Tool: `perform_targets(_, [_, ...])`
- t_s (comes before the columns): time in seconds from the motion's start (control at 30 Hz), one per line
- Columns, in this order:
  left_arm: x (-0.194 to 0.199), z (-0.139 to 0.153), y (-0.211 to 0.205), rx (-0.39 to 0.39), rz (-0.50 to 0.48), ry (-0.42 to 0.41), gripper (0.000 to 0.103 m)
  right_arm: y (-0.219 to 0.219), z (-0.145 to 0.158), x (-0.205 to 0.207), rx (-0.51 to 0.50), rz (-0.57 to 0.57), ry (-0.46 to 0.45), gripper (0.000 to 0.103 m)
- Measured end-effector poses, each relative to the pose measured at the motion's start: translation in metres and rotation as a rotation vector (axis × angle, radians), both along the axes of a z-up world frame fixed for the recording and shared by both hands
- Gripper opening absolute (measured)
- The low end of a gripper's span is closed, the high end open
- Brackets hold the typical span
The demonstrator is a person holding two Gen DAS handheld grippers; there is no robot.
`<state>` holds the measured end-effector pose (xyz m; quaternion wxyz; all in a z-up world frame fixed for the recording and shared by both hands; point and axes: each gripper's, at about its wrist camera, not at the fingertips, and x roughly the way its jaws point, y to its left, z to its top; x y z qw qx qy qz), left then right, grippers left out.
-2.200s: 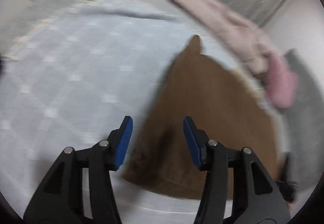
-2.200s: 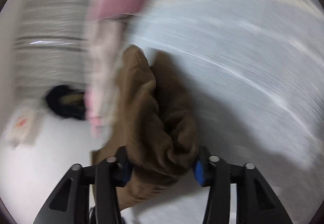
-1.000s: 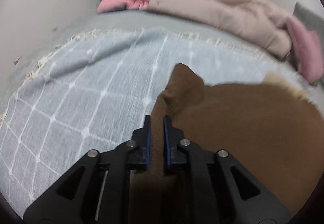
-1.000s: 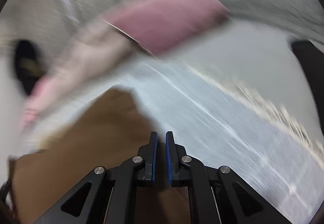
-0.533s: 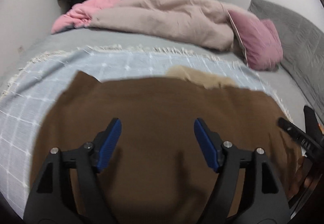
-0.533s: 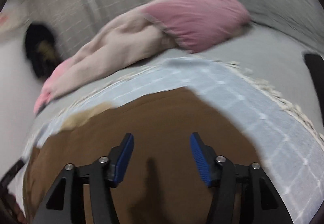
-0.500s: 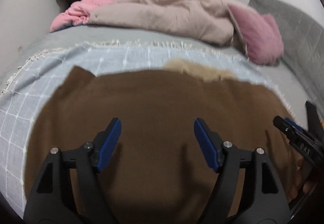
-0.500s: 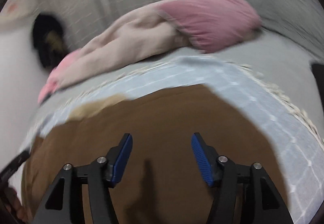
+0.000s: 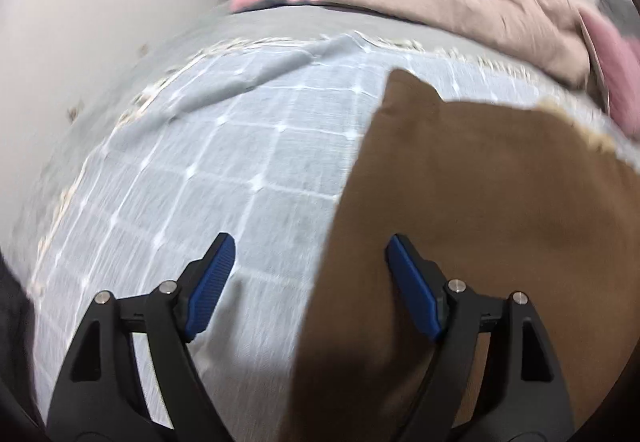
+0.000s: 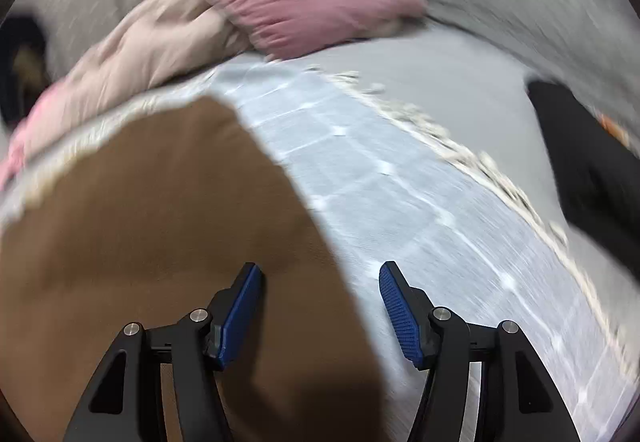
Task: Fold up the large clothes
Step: 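Press and smooth the folded coat with both open tools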
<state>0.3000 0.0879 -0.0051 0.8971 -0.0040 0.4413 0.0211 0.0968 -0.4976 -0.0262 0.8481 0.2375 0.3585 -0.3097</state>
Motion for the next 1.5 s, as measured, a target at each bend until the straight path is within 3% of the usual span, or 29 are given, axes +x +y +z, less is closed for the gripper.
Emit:
perform_targets(0.1, [-0.03, 0.015, 0.01, -0.119, -0.01, 0.012, 0.084, 0.007, 0.014, -0.026, 0.091, -0.001, -0.094, 0.063])
perform_targets(0.23, [-0.069, 0.019, 0.017, -0.269, -0.019, 0.051, 0.089, 0.036, 0.032, -0.032, 0.132, 0.07, -0.126, 0.065])
perform_targets(0.3, [-0.091, 0.018, 0.023, -0.346, -0.004, 0.072, 0.097, 0.057, 0.041, -0.034, 0.117, 0.111, -0.113, 0.068])
perform_targets(0.43, [-0.116, 0.009, 0.026, -0.434, 0.05, 0.143, 0.098, 0.102, 0.05, -0.02, 0.049, 0.234, -0.065, 0.075])
perform_targets(0.53, [-0.133, -0.001, 0.029, -0.544, 0.1, 0.166, 0.098, 0.123, 0.049, -0.008, 0.03, 0.328, -0.046, 0.077])
perform_targets(0.73, [-0.137, -0.021, 0.01, -0.584, 0.102, 0.146, 0.099, 0.15, 0.03, 0.004, 0.034, 0.42, 0.027, 0.078])
perform_targets(0.93, [-0.127, -0.057, 0.001, -0.7, 0.143, 0.205, 0.098, 0.146, 0.02, 0.006, 0.074, 0.406, 0.033, 0.078])
perform_targets(1.13, [-0.117, -0.061, -0.004, -0.671, 0.152, 0.109, 0.099, 0.14, 0.02, 0.005, 0.071, 0.389, 0.027, 0.078])
perform_targets(1.37, [-0.106, -0.066, 0.001, -0.75, 0.22, 0.027, 0.098, 0.134, 0.018, 0.006, 0.138, 0.398, 0.006, 0.078])
perform_targets(1.5, [-0.105, -0.068, 0.003, -0.755, 0.254, -0.024, 0.096, 0.134, 0.017, 0.007, 0.146, 0.406, 0.005, 0.078])
